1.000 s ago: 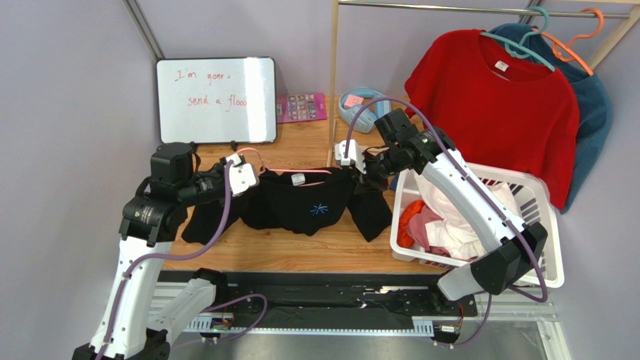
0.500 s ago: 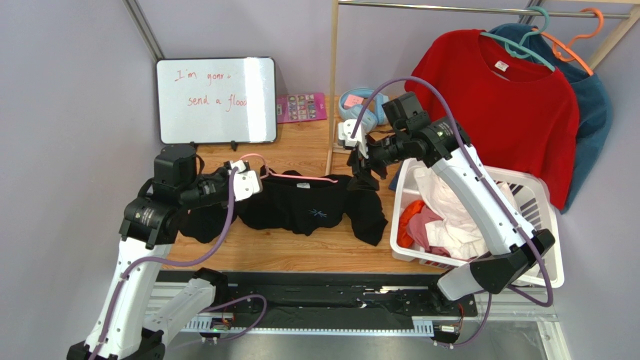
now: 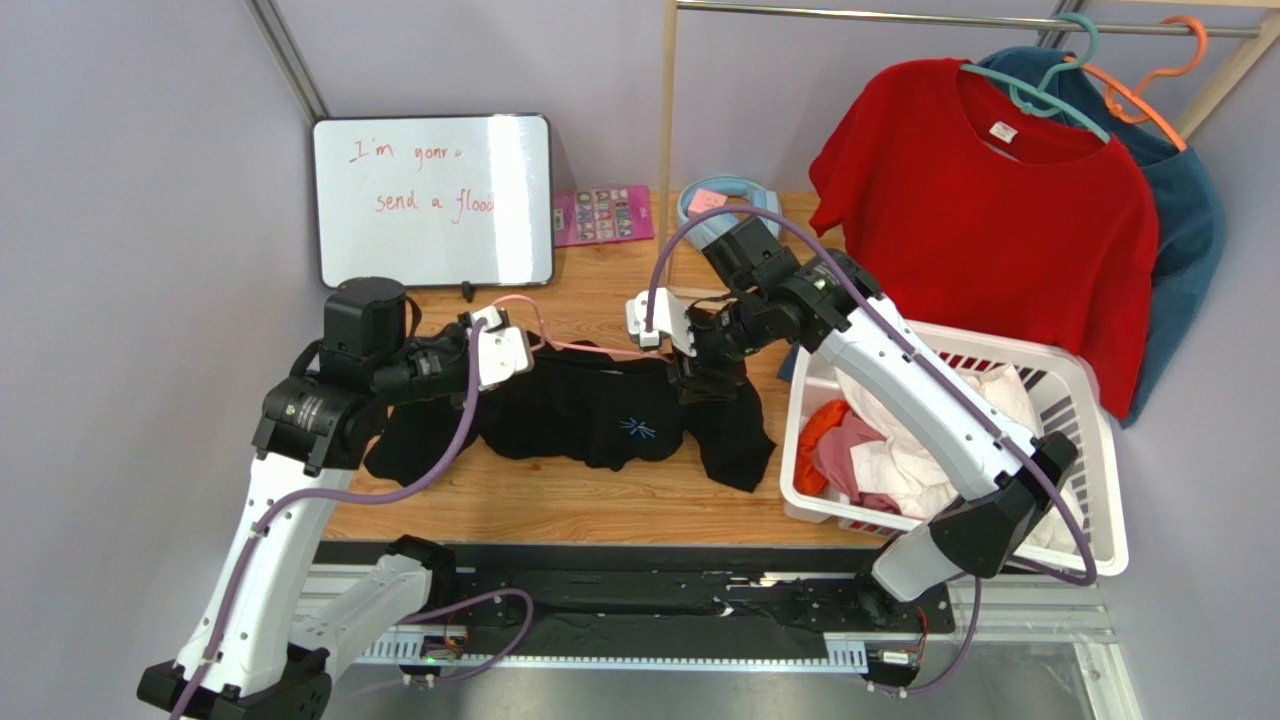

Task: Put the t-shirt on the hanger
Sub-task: Place the T-shirt on the hanger, then place the hanger at the clothesline.

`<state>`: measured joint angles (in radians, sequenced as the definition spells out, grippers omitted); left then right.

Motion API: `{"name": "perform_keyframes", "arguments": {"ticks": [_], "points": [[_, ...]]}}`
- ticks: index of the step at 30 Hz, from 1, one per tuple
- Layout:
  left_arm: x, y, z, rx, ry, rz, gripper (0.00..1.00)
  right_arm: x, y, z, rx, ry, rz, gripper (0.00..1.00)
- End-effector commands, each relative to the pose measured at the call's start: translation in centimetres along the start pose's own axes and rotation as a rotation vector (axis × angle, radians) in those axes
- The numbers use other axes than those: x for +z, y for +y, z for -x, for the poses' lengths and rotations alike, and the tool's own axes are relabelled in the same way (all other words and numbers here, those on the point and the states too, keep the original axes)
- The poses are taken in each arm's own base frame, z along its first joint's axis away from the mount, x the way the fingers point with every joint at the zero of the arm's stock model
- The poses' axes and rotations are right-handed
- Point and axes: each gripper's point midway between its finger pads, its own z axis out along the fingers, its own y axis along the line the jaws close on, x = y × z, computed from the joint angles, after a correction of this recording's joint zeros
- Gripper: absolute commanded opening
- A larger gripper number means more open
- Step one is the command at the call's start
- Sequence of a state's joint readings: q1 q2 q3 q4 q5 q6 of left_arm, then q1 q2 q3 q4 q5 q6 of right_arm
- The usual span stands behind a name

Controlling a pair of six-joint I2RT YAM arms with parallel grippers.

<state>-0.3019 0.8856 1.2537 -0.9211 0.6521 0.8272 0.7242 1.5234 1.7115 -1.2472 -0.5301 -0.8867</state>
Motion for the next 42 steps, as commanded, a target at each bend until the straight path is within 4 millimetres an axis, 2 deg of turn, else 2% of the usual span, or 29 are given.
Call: {"name": "perform_keyframes", "arguments": {"ticks": [1,3,6,9,12,14,16,18,20,21,22,26,30,32,34,35,37,38,39,41,42], "points": [[-0.2,1.1,3.1,0.049,-0.097,0.018,0.0,0.9,-1.5,0.1,0.018,0.011,-0.033,0.27],[0.2,0.8,3.0,0.053,-0.097,0.003,0.0,0.5,-1.7,1.7,0.038,-0.039,-0.023,0.19],[1.0,0.5,3.2,0.052,-0.094,-0.016,0.0,-0.9,-1.3,6.1,0.013,-0.179,-0.003,0.19],[1.8,0.4,3.3,0.05,-0.094,-0.03,0.0,-1.9,-0.4,9.1,-0.023,-0.255,0.006,0.22],[2.4,0.6,3.6,0.041,-0.103,-0.032,0.0,-2.0,0.3,10.6,-0.053,-0.277,0.008,0.23],[2.7,0.9,3.9,0.037,-0.111,-0.032,0.0,-1.6,0.5,10.5,-0.055,-0.267,0.012,0.23],[2.9,1.0,4.1,0.013,-0.117,-0.03,0.0,-0.9,0.4,9.9,-0.051,-0.238,0.008,0.17],[2.8,1.4,4.6,0.006,-0.124,-0.02,0.0,-0.5,0.1,9.2,-0.056,-0.213,-0.002,0.15],[2.7,1.4,4.7,0.003,-0.127,-0.016,0.0,-0.1,-0.3,8.6,-0.039,-0.191,-0.014,0.21],[2.6,1.4,4.7,0.003,-0.128,-0.017,0.0,0.0,-0.4,8.7,-0.038,-0.194,-0.021,0.29],[2.6,1.3,4.7,0.005,-0.13,-0.017,0.0,0.2,-0.6,8.7,-0.033,-0.194,-0.022,0.32],[2.7,1.1,4.8,-0.014,-0.137,-0.026,0.0,0.9,-1.3,10.1,-0.008,-0.233,-0.038,0.32],[2.8,1.1,5.0,-0.017,-0.138,-0.026,0.0,1.4,-2.4,11.8,0.024,-0.265,-0.053,0.27],[2.9,0.9,4.9,-0.022,-0.135,-0.031,0.0,1.2,-2.8,12.6,0.053,-0.289,-0.063,0.21],[3.0,0.7,4.7,-0.034,-0.129,-0.035,0.0,1.4,-2.8,13.0,0.055,-0.302,-0.051,0.0],[3.0,0.8,4.6,-0.041,-0.123,-0.034,0.0,1.4,-2.8,13.1,0.055,-0.302,-0.053,0.0],[2.8,0.7,3.9,-0.061,-0.089,-0.022,0.0,0.3,-2.8,13.1,0.048,-0.316,-0.069,0.0],[2.8,0.6,3.5,-0.062,-0.071,-0.019,0.01,-0.3,-3.4,13.0,0.056,-0.333,-0.088,0.0],[2.4,0.7,3.2,-0.056,-0.061,-0.004,0.02,-1.3,-2.9,12.9,0.059,-0.354,-0.088,0.0],[1.8,0.5,2.1,-0.057,-0.035,0.023,0.06,-2.5,-3.7,12.2,0.075,-0.368,-0.122,0.0],[1.4,0.8,1.6,-0.071,-0.025,0.045,0.09,-3.2,-3.4,12.0,0.074,-0.377,-0.127,0.0]]}}
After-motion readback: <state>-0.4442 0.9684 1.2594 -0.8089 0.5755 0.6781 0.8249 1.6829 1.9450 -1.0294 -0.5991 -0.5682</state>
